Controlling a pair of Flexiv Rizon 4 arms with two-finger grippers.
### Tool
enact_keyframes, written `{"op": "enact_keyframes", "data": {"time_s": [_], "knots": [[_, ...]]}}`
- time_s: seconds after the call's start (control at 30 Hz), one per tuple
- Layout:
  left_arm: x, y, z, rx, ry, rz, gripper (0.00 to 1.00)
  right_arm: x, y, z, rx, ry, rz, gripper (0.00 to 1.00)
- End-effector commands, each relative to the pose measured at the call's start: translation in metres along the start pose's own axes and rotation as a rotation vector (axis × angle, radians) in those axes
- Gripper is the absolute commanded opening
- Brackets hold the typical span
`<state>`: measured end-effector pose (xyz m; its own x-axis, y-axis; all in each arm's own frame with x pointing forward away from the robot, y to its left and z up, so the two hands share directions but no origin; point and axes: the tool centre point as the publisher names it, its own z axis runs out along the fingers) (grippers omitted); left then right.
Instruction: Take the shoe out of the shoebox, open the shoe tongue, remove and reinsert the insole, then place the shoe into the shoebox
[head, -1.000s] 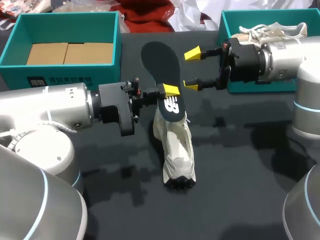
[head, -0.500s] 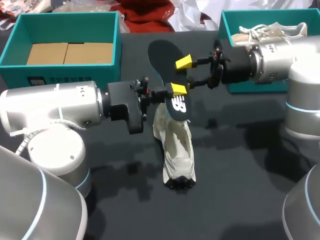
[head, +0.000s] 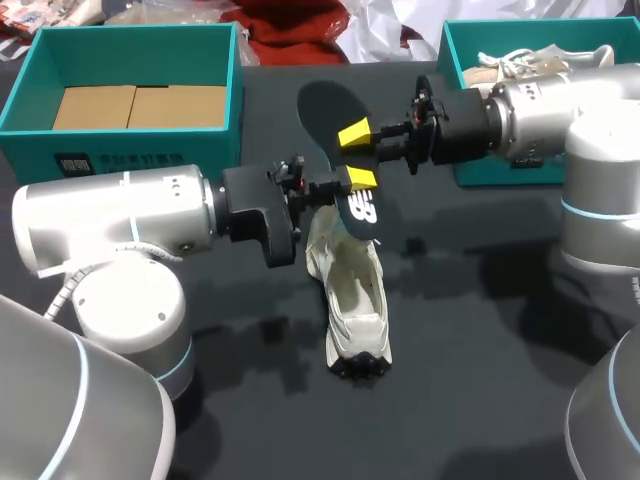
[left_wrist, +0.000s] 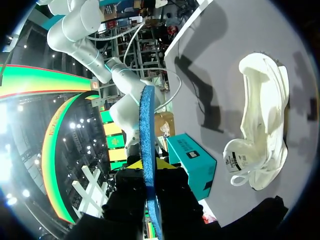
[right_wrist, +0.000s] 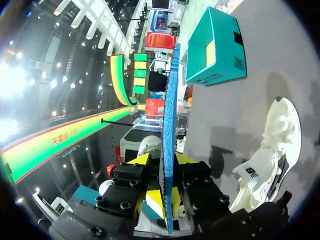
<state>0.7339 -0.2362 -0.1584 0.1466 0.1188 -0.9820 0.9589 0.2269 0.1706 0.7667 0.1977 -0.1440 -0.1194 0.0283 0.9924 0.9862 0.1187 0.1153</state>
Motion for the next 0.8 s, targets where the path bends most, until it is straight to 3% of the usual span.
{"op": "enact_keyframes", "data": {"time_s": [0.03,0.33,0.4,0.67,0.7,0.73,0.8], "knots": [[0.000,0.000,0.009,-0.008,0.000,0.002,0.00,0.001,-0.008,0.000,-0.021,-0.001,-0.003,0.20],[0.002,0.000,0.011,-0.005,-0.007,0.001,0.00,-0.001,-0.007,0.000,-0.027,0.007,-0.008,0.07],[0.003,-0.001,0.012,-0.001,-0.007,0.002,0.00,-0.001,-0.008,-0.001,-0.030,0.010,-0.010,0.00],[0.002,-0.006,0.012,0.011,-0.013,0.002,0.00,-0.004,-0.008,-0.002,-0.037,0.018,-0.010,0.00],[0.000,-0.007,0.010,0.017,-0.014,-0.006,0.40,-0.004,-0.008,-0.002,-0.038,0.019,-0.007,0.00],[-0.002,-0.008,0.006,0.019,-0.014,-0.009,1.00,-0.005,-0.008,-0.003,-0.039,0.021,-0.003,0.00],[-0.006,-0.009,-0.005,0.022,-0.015,-0.010,1.00,-0.007,-0.009,-0.004,-0.041,0.023,0.006,0.00]]}}
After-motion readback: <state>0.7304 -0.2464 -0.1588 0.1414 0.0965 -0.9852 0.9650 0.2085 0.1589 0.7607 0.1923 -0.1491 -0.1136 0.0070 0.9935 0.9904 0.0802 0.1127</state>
